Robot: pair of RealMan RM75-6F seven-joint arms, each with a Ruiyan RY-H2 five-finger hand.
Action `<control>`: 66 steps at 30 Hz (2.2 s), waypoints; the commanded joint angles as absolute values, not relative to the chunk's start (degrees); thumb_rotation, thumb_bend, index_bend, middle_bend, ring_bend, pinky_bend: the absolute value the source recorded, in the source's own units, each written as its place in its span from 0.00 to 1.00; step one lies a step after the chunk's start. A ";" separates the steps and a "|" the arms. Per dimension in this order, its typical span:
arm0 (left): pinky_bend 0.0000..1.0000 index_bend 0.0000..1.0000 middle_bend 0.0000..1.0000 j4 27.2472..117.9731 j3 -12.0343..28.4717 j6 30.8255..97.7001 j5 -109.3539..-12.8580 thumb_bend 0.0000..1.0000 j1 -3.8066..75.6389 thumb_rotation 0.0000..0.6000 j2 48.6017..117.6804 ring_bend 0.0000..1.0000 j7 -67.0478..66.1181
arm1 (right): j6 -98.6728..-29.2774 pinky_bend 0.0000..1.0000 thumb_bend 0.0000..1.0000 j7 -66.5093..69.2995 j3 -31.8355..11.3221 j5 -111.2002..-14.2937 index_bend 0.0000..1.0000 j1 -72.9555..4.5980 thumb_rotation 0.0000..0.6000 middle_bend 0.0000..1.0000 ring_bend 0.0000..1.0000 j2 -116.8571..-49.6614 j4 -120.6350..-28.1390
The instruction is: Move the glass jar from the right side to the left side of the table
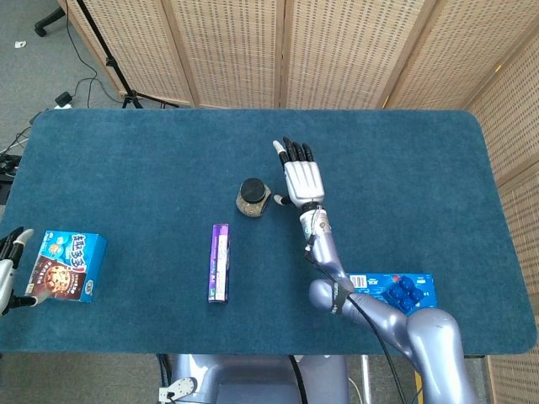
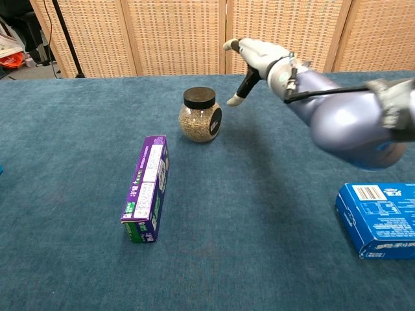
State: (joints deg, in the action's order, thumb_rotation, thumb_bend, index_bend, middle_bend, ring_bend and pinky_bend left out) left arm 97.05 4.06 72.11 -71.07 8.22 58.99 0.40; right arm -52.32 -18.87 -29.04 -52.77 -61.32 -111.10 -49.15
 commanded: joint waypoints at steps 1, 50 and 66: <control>0.00 0.00 0.00 97.61 3.89 72.79 -71.79 0.00 7.96 1.00 58.85 0.00 0.47 | -54.69 0.00 0.00 -23.11 -26.56 -54.05 0.00 -55.27 1.00 0.00 0.00 -99.86 -62.96; 0.00 0.17 0.00 111.25 20.26 48.50 -79.50 1.00 49.46 1.00 66.27 0.00 -35.90 | -89.16 0.00 0.84 10.28 -7.30 -80.22 0.00 -7.53 1.00 0.00 0.00 -63.07 -88.30; 0.00 0.22 0.03 79.37 17.80 39.84 -56.13 1.00 73.61 1.00 93.08 0.00 -51.43 | -86.58 0.00 1.00 4.84 -7.10 -81.22 0.00 -8.01 1.00 0.00 0.00 -64.04 -88.00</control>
